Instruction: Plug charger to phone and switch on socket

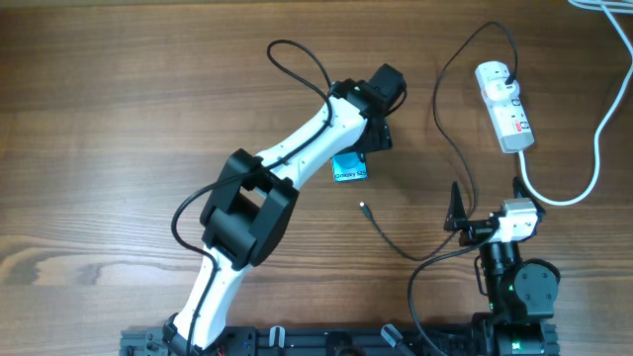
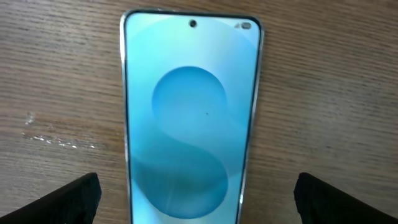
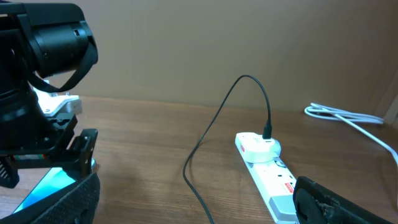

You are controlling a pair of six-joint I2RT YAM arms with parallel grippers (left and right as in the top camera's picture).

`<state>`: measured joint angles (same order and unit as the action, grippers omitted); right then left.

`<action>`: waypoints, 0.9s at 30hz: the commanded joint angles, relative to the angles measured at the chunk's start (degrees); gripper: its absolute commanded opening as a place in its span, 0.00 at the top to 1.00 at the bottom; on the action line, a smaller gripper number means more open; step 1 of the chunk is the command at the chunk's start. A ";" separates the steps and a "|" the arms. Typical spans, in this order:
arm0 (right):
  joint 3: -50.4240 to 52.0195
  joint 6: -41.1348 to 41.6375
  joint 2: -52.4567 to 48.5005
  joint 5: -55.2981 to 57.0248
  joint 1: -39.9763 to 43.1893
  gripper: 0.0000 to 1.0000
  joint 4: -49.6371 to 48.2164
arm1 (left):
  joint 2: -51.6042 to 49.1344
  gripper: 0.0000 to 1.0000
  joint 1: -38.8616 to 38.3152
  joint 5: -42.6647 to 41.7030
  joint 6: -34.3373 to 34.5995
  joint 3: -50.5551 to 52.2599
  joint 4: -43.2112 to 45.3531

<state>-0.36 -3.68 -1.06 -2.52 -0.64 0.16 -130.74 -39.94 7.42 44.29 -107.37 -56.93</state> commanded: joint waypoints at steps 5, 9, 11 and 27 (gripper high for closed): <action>0.04 0.70 0.09 -0.09 0.31 0.00 -0.17 | -2.80 0.00 0.42 -0.48 -1.88 -0.48 0.15; 0.04 0.72 0.09 -0.09 0.31 0.00 -0.17 | -3.58 0.00 0.50 -2.69 -1.88 -0.48 0.28; 0.04 0.72 0.09 -0.09 0.31 0.00 -0.17 | -3.58 0.00 0.55 -4.02 -1.90 -0.48 0.96; 0.04 0.72 0.09 -0.09 0.31 0.00 -0.17 | -3.65 0.00 0.74 -1.38 -1.88 -0.48 1.46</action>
<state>-0.36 -3.68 -1.06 -2.50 -0.64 0.16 -133.93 -39.46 4.60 43.53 -107.37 -55.99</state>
